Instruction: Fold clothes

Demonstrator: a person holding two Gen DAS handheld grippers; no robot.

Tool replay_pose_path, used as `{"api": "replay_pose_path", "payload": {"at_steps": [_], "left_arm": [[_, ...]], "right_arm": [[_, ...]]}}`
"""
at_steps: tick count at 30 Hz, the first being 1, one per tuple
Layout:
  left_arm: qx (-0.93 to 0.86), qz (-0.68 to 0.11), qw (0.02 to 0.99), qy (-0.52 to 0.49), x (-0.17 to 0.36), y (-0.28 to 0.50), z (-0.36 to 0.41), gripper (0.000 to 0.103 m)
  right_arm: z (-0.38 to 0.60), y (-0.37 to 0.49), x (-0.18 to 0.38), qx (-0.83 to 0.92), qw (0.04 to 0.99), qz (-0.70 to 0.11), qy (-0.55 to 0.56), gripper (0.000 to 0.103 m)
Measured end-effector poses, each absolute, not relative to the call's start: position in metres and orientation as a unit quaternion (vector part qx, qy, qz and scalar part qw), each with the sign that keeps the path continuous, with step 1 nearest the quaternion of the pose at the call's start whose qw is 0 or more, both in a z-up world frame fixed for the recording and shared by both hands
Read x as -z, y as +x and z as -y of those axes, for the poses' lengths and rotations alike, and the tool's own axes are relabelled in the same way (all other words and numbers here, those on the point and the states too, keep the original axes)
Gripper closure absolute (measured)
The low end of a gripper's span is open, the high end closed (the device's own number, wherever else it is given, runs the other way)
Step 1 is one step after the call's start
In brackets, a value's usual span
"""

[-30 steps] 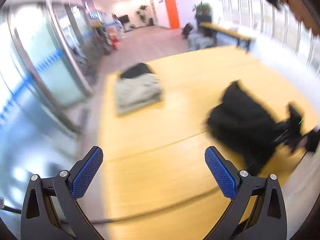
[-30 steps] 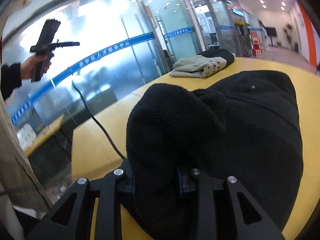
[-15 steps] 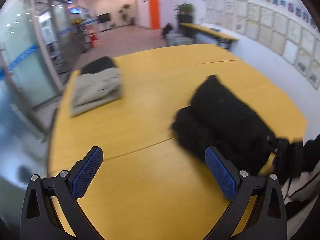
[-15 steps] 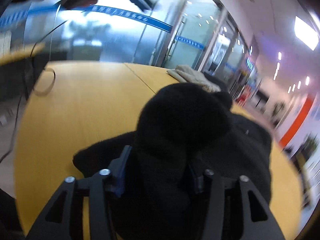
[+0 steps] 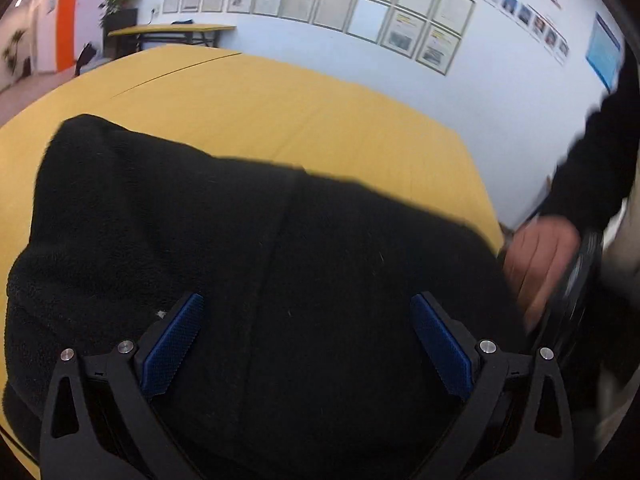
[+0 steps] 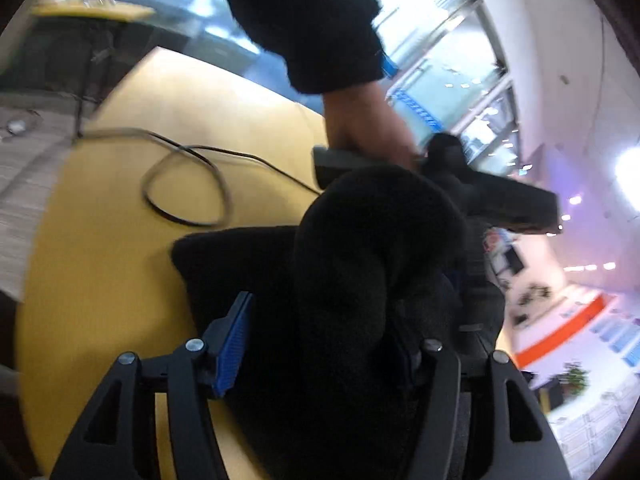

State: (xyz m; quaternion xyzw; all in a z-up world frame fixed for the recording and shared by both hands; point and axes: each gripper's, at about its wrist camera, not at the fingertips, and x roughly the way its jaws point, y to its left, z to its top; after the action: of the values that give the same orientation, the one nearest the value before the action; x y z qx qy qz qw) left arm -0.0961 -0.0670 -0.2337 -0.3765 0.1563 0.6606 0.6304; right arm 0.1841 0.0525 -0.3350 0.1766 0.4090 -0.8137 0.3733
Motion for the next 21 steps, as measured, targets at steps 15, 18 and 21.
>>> {"api": "replay_pose_path", "payload": {"at_steps": [15,18,21], "left_arm": [[-0.687,-0.128,0.636,-0.326,0.244,-0.102,0.072,0.0],[-0.694,-0.123,0.633,-0.32,0.255,-0.101,0.066,0.0],[-0.7,-0.128,0.631,-0.31,0.269,-0.102,0.059,0.0]], "right_arm": [[-0.137,0.149,0.354,0.856,0.19,-0.403,0.263,0.016],[-0.193,0.111,0.336,0.901,0.123,-0.213,0.358,0.01],[-0.225,0.101,0.344,0.894,0.117,-0.107,0.418,0.01]]}}
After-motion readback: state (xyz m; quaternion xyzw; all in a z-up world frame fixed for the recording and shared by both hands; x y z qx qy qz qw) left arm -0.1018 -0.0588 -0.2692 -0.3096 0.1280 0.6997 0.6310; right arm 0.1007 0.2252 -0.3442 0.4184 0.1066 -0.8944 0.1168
